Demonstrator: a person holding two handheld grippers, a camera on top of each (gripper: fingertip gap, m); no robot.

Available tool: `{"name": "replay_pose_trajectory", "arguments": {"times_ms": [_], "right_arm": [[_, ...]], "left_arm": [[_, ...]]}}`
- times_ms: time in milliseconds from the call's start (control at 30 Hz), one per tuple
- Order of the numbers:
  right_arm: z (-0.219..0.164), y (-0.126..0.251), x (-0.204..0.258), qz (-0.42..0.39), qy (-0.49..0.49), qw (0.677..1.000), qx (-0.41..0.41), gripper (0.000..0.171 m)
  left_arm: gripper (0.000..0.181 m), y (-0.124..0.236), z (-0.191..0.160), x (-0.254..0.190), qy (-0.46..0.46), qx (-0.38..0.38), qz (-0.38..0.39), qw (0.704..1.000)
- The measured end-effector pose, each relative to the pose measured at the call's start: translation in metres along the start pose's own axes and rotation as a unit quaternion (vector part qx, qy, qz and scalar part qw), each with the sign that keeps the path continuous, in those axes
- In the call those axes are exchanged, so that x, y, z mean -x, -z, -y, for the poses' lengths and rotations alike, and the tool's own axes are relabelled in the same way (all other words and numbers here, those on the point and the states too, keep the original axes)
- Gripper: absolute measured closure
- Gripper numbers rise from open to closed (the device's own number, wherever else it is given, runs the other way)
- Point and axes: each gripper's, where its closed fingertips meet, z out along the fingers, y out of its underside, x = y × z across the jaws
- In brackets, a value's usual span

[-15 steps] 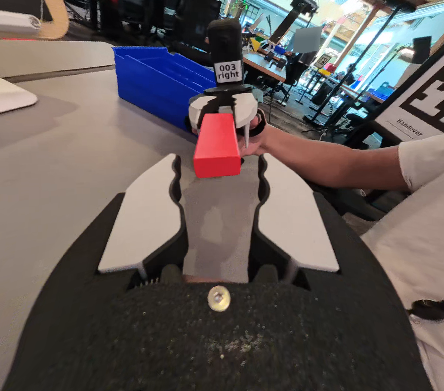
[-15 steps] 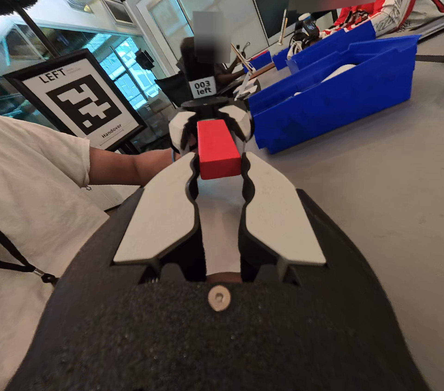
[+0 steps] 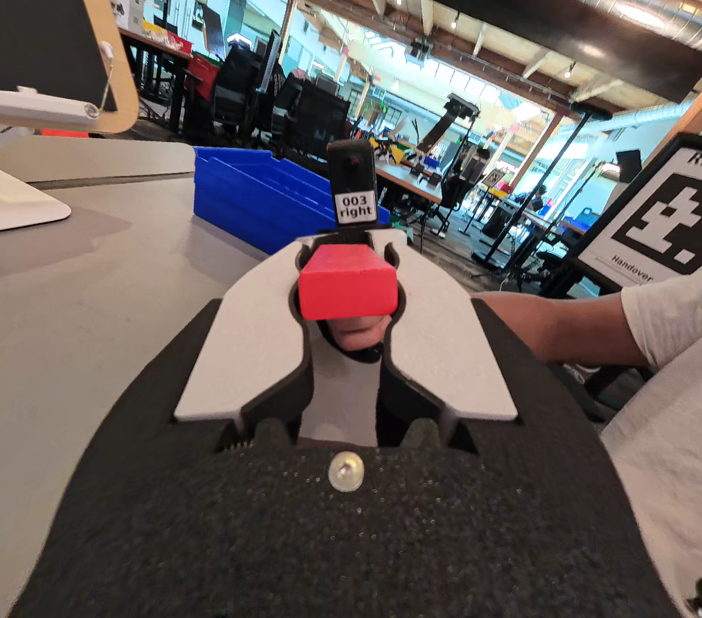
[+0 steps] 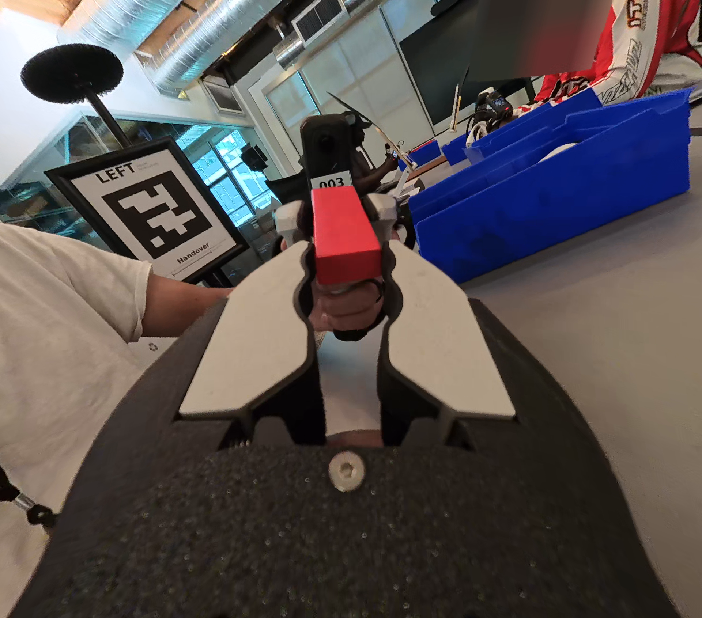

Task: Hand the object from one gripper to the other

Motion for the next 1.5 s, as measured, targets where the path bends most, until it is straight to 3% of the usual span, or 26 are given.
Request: {"name": "replay_pose_trajectory", "arguments": {"times_ms": [167, 300, 367, 433, 500, 567, 733, 867, 1167, 1233, 1300, 1367, 1500], "right_arm": [[-0.003, -0.001, -0.007, -0.016, -0.016, 1.000, -0.004, 0.137], [-0.007, 0.008, -0.026, -0.086, -0.020, 0.995, 0.038, 0.100], [-0.009, 0.013, -0.034, -0.133, -0.024, 0.988, 0.077, 0.080], [-0.019, 0.011, -0.035, -0.159, -0.053, 0.977, 0.132, 0.063], [-0.016, 0.001, -0.028, -0.165, -0.058, 0.976, 0.133, 0.058], [-0.016, -0.010, -0.021, -0.172, -0.037, 0.975, 0.134, 0.058], [-0.035, -0.026, -0.022, -0.218, 0.067, 0.952, 0.203, 0.055], [-0.040, -0.027, -0.024, -0.214, 0.052, 0.954, 0.203, 0.055], [-0.051, -0.023, -0.020, -0.166, 0.054, 0.957, 0.232, 0.067], [-0.053, -0.018, -0.027, -0.176, 0.054, 0.955, 0.234, 0.067], [-0.049, -0.012, -0.031, -0.171, 0.038, 0.959, 0.222, 0.067], [-0.042, -0.006, -0.027, -0.140, 0.003, 0.970, 0.197, 0.067], [-0.014, 0.002, 0.003, 0.009, -0.140, 0.986, 0.095, 0.067]], "left_arm": [[0.144, 0.002, -0.002, 0.006, -0.012, 0.021, 0.017, 1.000], [0.144, 0.013, 0.002, 0.025, -0.118, 0.059, 0.102, 0.986], [0.144, 0.021, -0.002, 0.035, -0.231, 0.109, 0.159, 0.954], [0.144, 0.028, -0.007, 0.044, -0.355, 0.166, 0.215, 0.894], [0.143, 0.030, -0.013, 0.047, -0.449, 0.209, 0.243, 0.834], [0.143, 0.028, -0.020, 0.046, -0.501, 0.234, 0.252, 0.794], [0.143, 0.020, -0.034, 0.044, -0.556, 0.268, 0.253, 0.745], [0.143, 0.012, -0.038, 0.035, -0.592, 0.268, 0.251, 0.717], [0.143, 0.005, -0.049, 0.029, -0.601, 0.274, 0.237, 0.712], [0.123, 0.006, -0.046, 0.029, -0.602, 0.256, 0.246, 0.715], [0.118, 0.011, -0.042, 0.031, -0.585, 0.253, 0.256, 0.727], [0.116, 0.016, -0.042, 0.036, -0.540, 0.260, 0.252, 0.760], [0.118, 0.015, -0.044, 0.021, -0.411, 0.229, 0.166, 0.866]]}}
